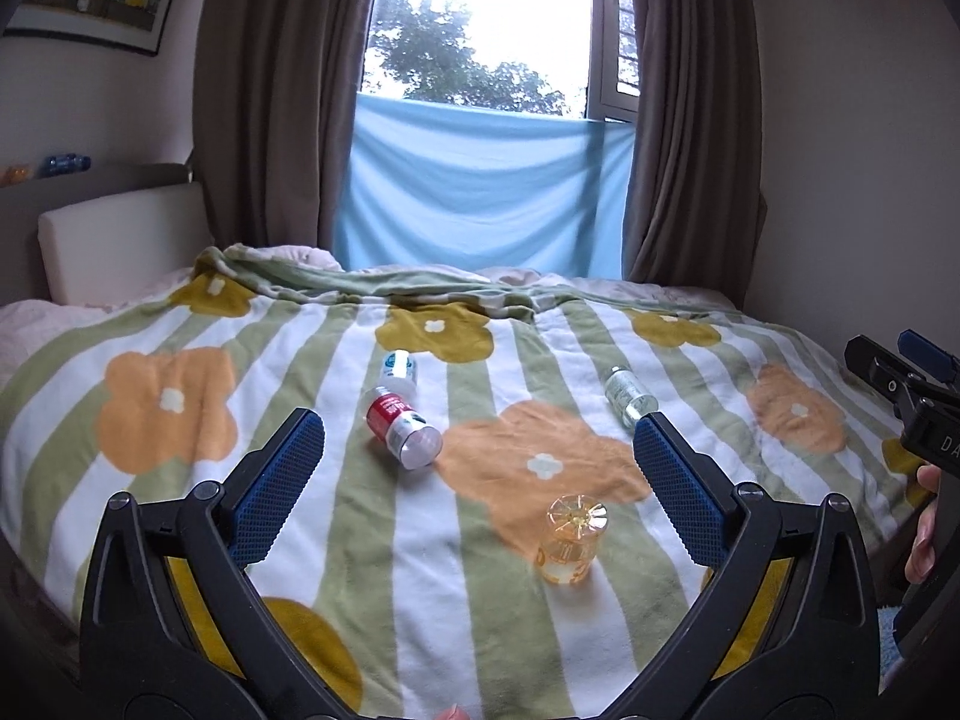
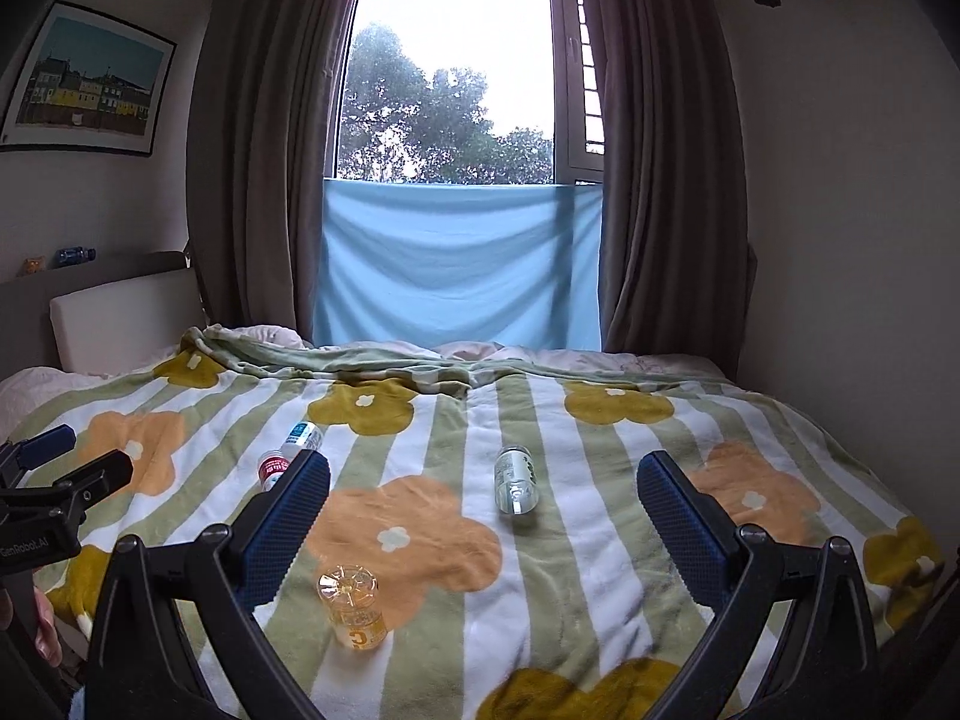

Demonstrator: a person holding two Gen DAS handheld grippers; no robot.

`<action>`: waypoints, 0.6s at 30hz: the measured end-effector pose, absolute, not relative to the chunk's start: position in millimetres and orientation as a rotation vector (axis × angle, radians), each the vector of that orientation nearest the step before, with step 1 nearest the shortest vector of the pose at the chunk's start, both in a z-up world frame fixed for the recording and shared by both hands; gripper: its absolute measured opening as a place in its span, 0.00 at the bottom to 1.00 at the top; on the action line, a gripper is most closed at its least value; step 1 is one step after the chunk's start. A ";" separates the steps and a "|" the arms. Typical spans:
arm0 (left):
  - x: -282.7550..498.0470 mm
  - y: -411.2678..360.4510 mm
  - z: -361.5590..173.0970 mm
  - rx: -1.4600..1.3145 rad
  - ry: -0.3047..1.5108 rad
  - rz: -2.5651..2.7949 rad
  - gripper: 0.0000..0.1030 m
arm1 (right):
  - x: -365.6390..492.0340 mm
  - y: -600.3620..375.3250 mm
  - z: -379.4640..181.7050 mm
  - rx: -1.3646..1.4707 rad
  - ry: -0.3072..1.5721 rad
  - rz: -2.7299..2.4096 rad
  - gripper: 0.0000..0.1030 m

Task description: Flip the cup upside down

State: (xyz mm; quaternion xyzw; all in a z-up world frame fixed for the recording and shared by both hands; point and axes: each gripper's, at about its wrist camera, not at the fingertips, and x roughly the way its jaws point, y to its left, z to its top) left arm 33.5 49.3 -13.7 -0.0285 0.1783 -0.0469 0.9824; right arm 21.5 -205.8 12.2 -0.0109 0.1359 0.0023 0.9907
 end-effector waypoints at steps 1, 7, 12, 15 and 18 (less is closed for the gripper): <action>32.8 49.0 -12.8 -0.054 0.359 -0.094 1.00 | 20.1 -205.5 13.6 -0.020 0.266 0.004 0.99; 27.6 48.3 -10.4 -0.056 0.347 -0.100 1.00 | 17.5 -202.6 16.3 -0.021 0.257 0.006 0.99; 25.3 48.3 -7.5 -0.061 0.340 -0.101 1.00 | 17.9 -201.8 15.9 -0.019 0.257 0.006 0.99; 24.1 47.5 -6.9 -0.059 0.340 -0.099 1.00 | 17.4 -200.5 16.6 -0.018 0.261 0.007 0.99; 23.8 46.4 -5.6 -0.057 0.338 -0.099 1.00 | 17.3 -200.0 17.2 -0.018 0.262 0.008 0.99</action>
